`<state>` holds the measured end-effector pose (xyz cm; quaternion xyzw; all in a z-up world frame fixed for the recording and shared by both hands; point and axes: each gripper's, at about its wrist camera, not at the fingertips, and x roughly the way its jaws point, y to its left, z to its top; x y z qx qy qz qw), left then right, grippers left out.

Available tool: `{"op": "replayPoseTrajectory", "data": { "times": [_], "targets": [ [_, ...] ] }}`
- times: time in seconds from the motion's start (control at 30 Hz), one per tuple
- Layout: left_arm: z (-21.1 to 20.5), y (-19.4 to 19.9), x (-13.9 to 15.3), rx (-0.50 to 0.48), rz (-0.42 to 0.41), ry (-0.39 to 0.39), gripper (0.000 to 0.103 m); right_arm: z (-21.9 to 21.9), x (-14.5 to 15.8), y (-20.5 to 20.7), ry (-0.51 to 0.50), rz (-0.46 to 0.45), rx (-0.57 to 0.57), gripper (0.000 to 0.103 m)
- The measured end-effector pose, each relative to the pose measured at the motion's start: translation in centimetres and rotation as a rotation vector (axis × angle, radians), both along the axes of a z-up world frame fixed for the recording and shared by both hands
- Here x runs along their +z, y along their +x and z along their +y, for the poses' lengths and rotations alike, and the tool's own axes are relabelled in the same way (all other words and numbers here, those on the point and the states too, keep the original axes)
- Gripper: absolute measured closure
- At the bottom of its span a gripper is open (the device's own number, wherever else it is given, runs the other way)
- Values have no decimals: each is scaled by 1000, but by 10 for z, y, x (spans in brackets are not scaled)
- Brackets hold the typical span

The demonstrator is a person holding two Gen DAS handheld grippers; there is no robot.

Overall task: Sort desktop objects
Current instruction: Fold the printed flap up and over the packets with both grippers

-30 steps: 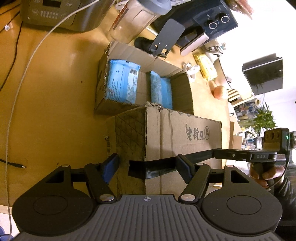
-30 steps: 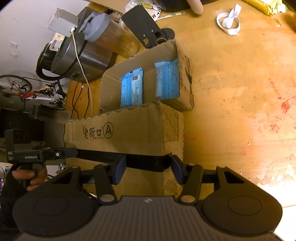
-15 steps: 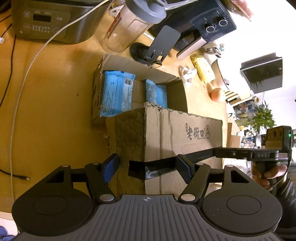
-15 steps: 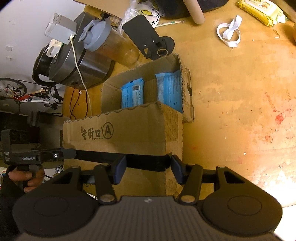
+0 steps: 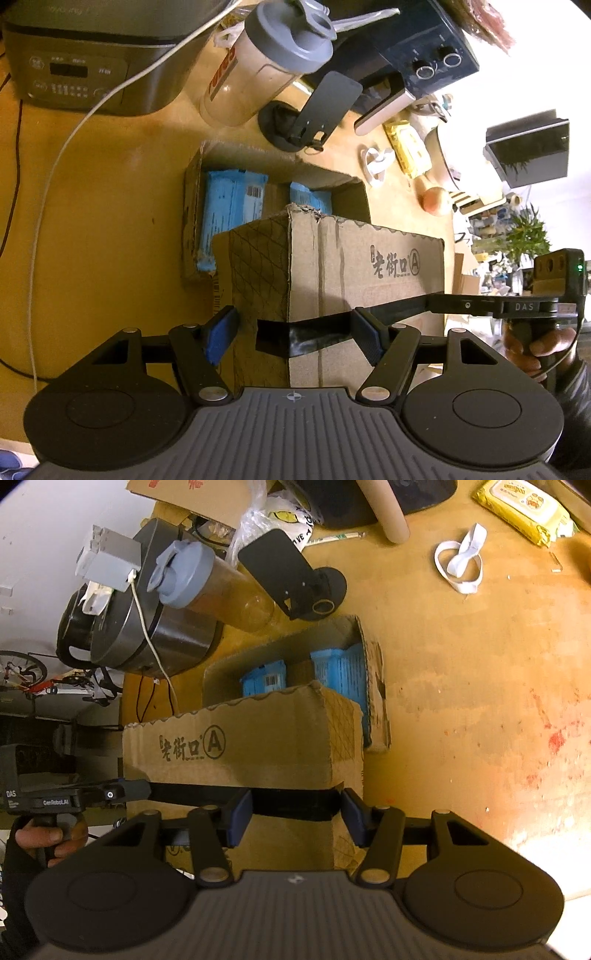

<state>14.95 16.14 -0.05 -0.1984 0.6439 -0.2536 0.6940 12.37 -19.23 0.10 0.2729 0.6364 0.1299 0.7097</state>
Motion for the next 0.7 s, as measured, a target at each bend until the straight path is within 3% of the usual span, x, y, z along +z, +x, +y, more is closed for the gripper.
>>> {"op": "replayPoseTrajectory", "data": {
  "times": [0.7],
  "targets": [
    [1, 54, 3, 17, -19, -7, 37, -1, 5, 57, -14, -20, -4, 53]
  ]
}}
